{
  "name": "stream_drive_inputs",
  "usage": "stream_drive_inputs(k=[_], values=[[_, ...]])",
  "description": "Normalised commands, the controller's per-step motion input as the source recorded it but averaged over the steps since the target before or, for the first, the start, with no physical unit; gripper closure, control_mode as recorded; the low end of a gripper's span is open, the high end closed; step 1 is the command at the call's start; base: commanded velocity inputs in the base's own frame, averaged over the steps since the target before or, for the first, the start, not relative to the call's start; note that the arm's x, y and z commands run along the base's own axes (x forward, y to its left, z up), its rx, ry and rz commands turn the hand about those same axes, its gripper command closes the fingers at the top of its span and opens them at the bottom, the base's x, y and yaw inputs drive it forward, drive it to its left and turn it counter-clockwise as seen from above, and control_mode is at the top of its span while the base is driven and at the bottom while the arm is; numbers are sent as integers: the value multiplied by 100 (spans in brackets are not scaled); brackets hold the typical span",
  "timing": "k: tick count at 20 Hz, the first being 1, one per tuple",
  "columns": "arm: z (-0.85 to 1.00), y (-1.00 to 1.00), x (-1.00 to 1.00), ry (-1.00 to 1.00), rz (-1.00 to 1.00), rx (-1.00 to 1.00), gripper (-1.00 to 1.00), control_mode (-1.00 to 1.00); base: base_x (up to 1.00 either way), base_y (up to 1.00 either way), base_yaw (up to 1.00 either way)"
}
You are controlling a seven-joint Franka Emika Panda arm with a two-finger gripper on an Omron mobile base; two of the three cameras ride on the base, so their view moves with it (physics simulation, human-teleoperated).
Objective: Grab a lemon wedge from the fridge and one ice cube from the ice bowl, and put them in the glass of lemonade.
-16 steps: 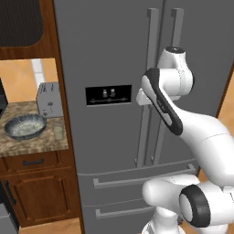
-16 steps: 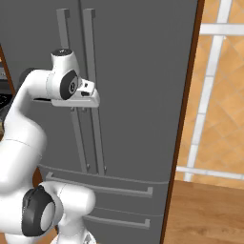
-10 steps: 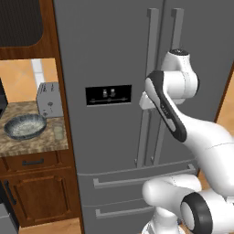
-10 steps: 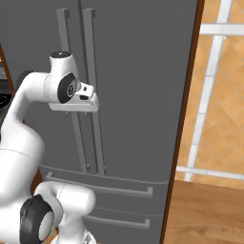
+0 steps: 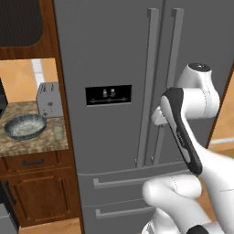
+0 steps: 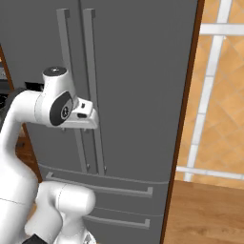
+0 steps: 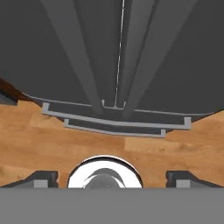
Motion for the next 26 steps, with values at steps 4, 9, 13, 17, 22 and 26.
stream_drive_inputs(k=[4, 9, 13, 17, 22, 26], values=[[-21, 0, -56, 0, 0, 0, -100, -100, 0, 0, 0], [-22, 0, -38, 0, 0, 0, -100, 100, -10, 0, 0], [0, 0, 0, 0, 0, 0, -100, 100, -67, 0, 0], [0, 0, 0, 0, 0, 0, -100, 100, -39, 52, 0], [0, 0, 0, 0, 0, 0, -100, 100, 7, 100, -12], [0, 0, 0, 0, 0, 0, -100, 100, 41, 100, -28]])
